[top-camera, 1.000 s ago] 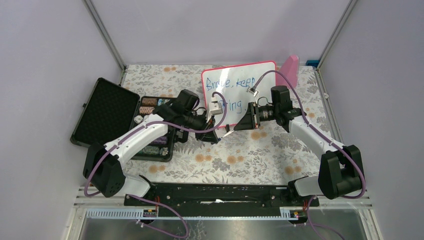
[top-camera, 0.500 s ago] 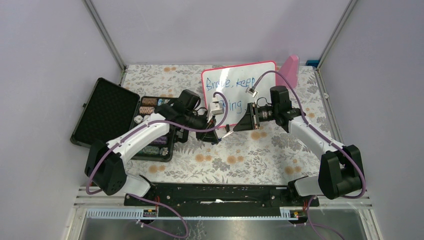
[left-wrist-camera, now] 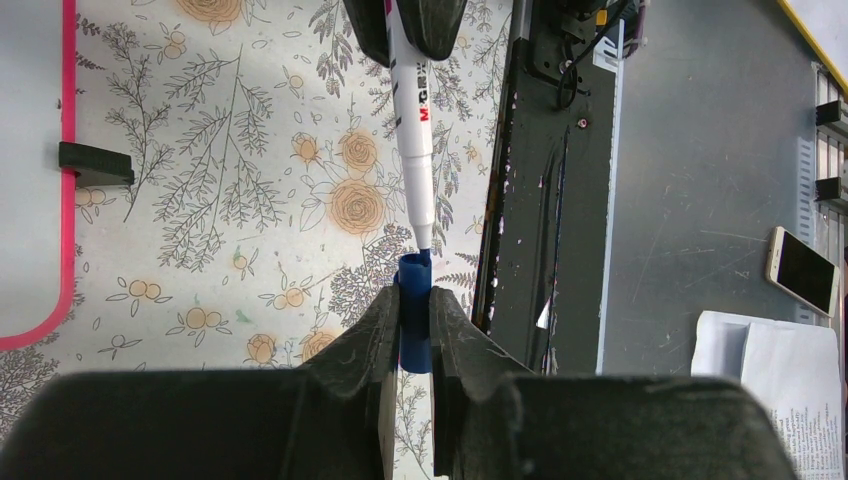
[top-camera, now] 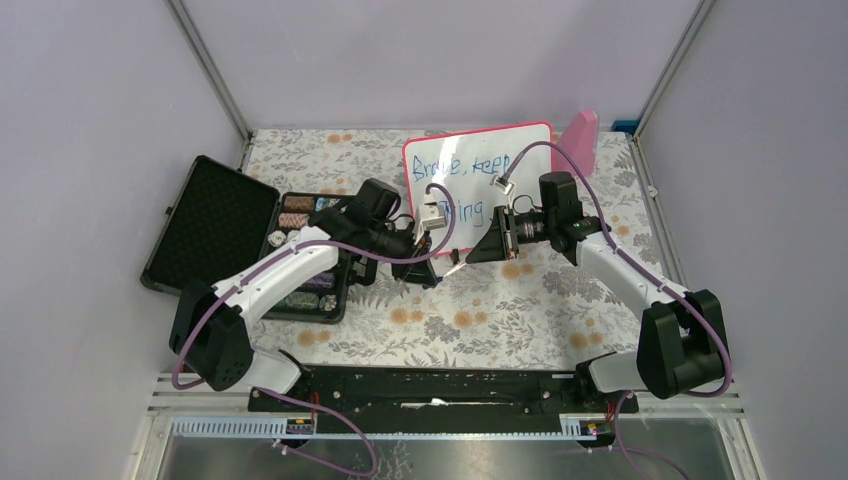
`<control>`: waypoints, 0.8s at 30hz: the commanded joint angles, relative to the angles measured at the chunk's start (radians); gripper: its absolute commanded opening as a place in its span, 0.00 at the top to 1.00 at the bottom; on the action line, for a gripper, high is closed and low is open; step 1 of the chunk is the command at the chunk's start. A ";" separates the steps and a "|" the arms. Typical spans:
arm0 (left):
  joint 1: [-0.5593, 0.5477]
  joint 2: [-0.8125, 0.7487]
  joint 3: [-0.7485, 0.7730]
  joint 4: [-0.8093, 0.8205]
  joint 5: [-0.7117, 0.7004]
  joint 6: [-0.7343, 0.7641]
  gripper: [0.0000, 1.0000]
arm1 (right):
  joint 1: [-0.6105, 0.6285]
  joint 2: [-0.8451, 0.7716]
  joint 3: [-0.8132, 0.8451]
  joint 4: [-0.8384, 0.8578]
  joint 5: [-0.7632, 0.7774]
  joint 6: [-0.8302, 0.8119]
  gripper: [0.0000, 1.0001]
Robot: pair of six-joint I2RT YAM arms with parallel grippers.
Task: Write a sentence on the whiteboard
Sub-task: Close the whiteboard marker at the center of the board.
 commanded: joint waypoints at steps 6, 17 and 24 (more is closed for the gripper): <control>0.019 -0.052 -0.004 0.034 0.049 -0.007 1.00 | 0.007 -0.020 0.049 0.003 0.004 -0.010 1.00; 0.017 -0.053 -0.003 0.033 0.068 -0.001 1.00 | 0.006 -0.013 0.052 0.003 0.004 -0.013 1.00; 0.017 -0.038 0.021 0.046 0.069 -0.030 1.00 | 0.013 -0.008 0.046 0.008 -0.011 -0.014 1.00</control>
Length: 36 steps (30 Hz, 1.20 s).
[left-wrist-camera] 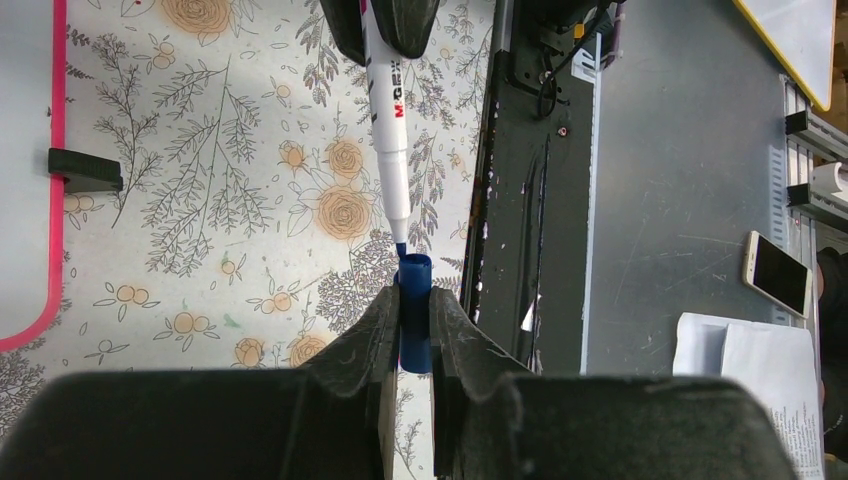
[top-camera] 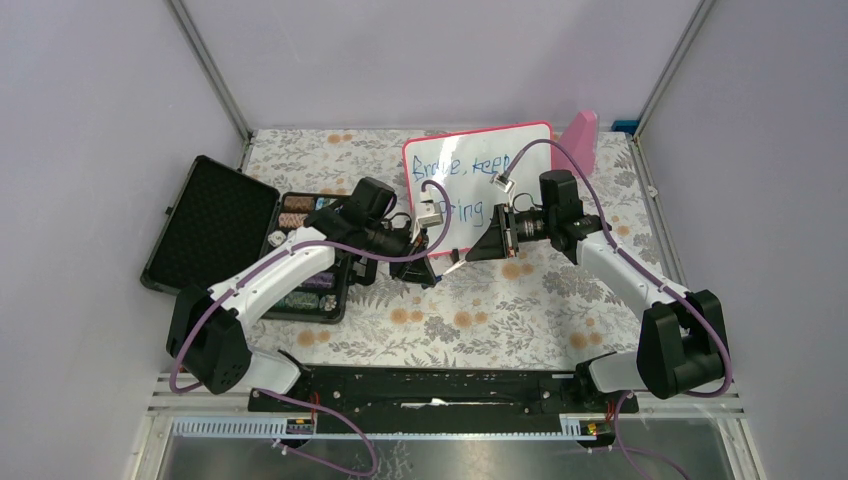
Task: Write a sentence on the whiteboard
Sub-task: Close the whiteboard marker at the center of the board.
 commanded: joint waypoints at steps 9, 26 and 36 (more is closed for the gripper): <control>0.001 0.007 0.046 0.074 0.023 -0.054 1.00 | 0.025 -0.010 0.023 0.030 -0.028 0.004 1.00; -0.010 0.040 0.080 0.099 0.005 -0.078 1.00 | 0.069 0.019 0.005 0.095 -0.029 0.043 1.00; -0.016 0.072 0.125 0.151 -0.005 -0.122 1.00 | 0.108 0.055 -0.032 0.204 -0.044 0.137 1.00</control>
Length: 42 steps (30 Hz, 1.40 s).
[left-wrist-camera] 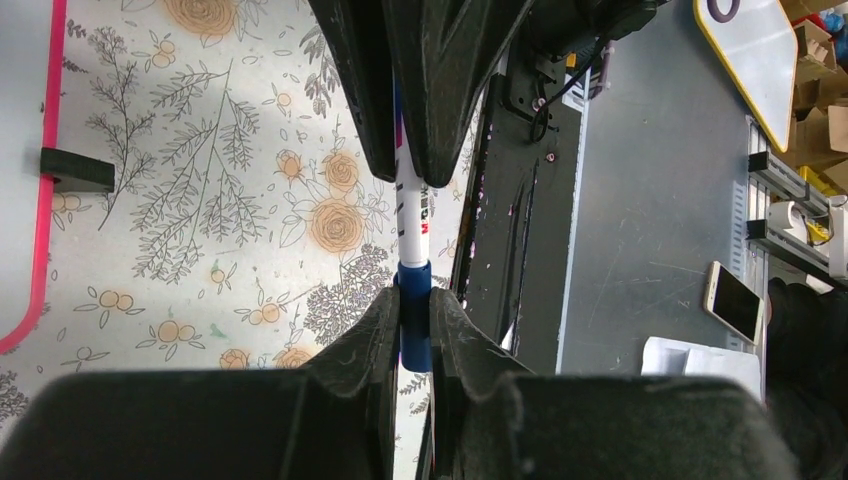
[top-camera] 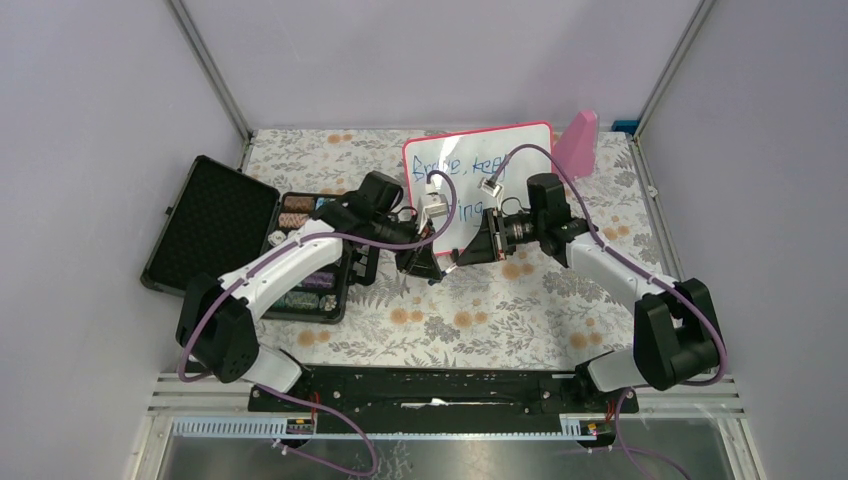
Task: Write a sentence on the whiteboard
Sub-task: Close the whiteboard marker at the center of the board.
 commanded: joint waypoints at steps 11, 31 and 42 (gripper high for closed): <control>0.006 0.027 0.118 0.104 -0.029 -0.016 0.77 | 0.031 0.052 0.014 0.156 -0.076 0.160 1.00; 0.234 -0.080 -0.010 0.452 0.078 -0.229 0.46 | -0.147 0.046 0.012 0.653 0.106 0.840 1.00; 0.202 -0.052 -0.031 0.520 0.154 -0.278 0.45 | -0.128 0.022 0.001 0.601 0.116 0.791 1.00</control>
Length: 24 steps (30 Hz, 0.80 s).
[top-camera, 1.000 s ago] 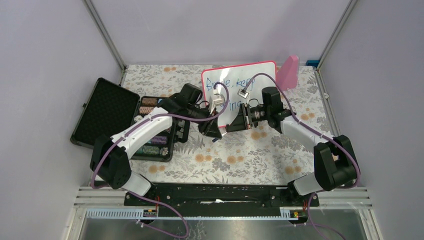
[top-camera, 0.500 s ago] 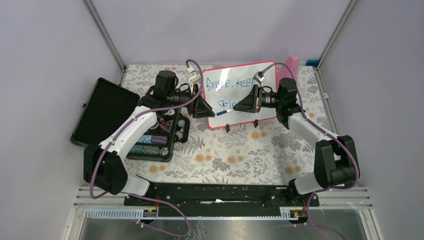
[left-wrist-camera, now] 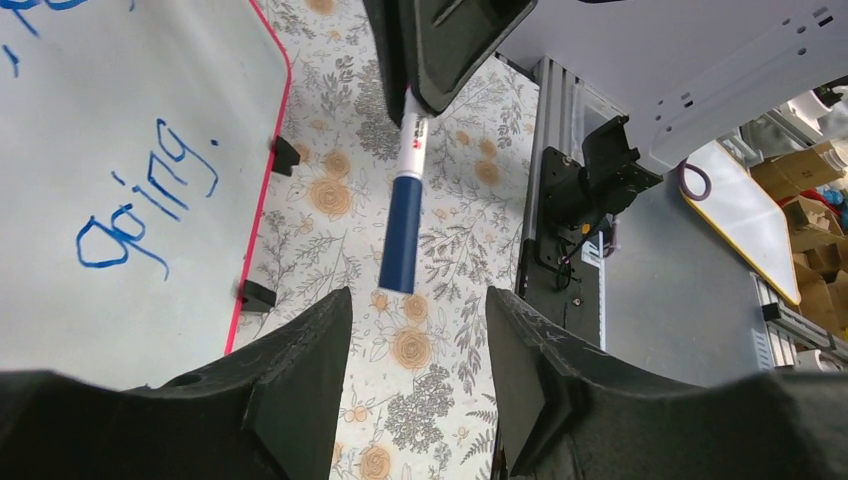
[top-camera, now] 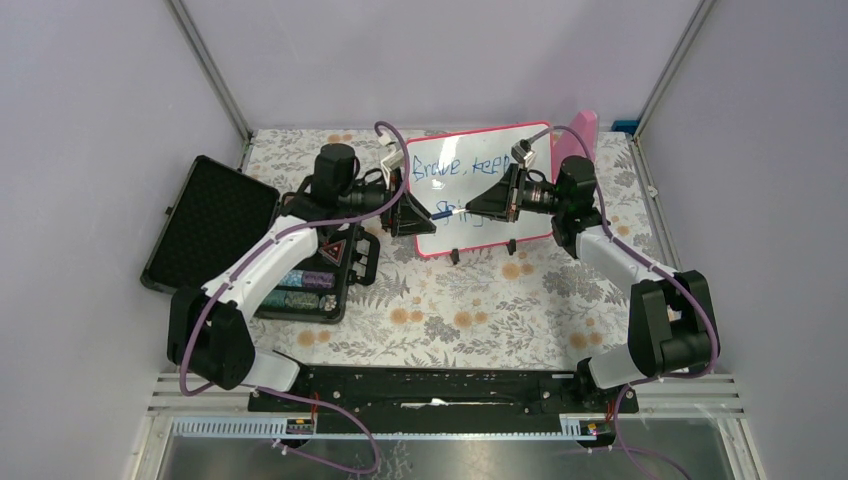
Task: Write a sentence on the whiteboard
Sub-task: Close the whiteboard marker at the center of the board.
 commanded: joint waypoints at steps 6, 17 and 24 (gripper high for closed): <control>-0.027 0.014 0.010 0.082 0.045 -0.016 0.50 | 0.047 -0.032 0.005 0.018 -0.001 -0.016 1.00; -0.049 0.031 -0.001 0.128 0.099 -0.072 1.00 | 0.085 -0.049 0.011 0.041 -0.038 -0.071 1.00; -0.065 0.045 -0.026 0.238 0.141 -0.183 1.00 | 0.128 -0.056 0.017 -0.010 -0.050 -0.172 1.00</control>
